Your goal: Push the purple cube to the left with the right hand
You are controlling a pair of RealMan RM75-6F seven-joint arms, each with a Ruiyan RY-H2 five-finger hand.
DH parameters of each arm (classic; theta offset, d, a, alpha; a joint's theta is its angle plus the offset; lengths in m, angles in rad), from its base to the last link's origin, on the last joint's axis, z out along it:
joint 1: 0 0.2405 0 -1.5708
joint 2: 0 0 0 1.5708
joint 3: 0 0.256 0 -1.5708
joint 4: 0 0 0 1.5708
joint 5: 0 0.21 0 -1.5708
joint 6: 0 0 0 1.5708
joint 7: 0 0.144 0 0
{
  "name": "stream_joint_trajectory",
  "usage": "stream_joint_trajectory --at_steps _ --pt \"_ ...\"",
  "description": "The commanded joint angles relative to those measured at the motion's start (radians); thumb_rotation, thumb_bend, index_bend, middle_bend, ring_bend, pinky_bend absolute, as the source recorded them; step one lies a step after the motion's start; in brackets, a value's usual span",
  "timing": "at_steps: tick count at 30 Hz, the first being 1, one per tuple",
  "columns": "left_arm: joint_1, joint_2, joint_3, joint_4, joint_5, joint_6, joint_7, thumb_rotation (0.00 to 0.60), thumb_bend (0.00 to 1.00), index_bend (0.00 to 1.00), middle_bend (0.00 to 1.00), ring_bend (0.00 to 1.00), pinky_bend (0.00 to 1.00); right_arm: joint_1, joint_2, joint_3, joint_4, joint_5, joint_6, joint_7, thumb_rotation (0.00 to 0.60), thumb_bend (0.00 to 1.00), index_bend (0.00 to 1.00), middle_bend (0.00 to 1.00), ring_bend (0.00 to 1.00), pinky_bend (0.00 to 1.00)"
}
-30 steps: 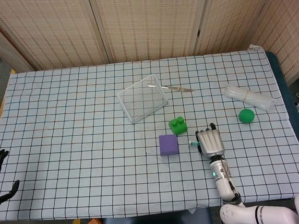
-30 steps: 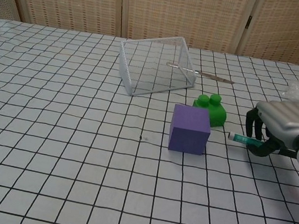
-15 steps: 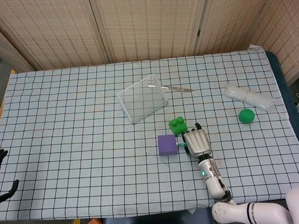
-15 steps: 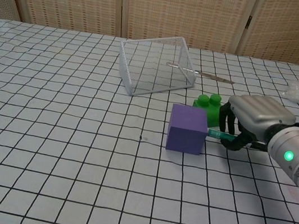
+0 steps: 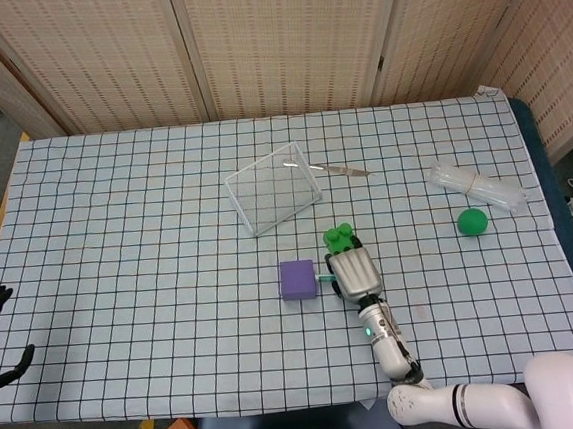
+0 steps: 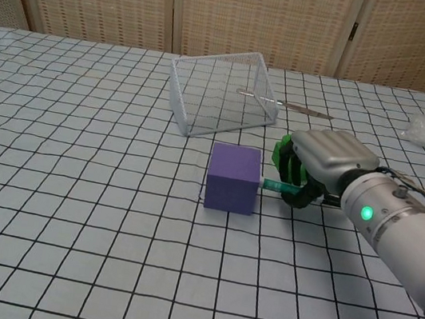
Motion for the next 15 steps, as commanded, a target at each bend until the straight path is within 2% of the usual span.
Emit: stream_joint_trajectory --at_steps 1,15 --pt "0.001 0.002 0.0 0.002 -0.002 0.0 -0.004 0.6 0.38 0.0 0.0 0.0 0.12 0.017 -0.017 0.01 0.013 -0.002 -0.007 -0.003 0.6 0.42 0.97 0.76 0.45 0.18" --pt "0.007 0.005 0.0 0.0 0.002 0.011 -0.006 0.6 0.38 0.0 0.0 0.0 0.12 0.118 -0.098 0.061 0.072 0.02 -0.061 -0.032 0.6 0.42 0.96 0.76 0.45 0.18"
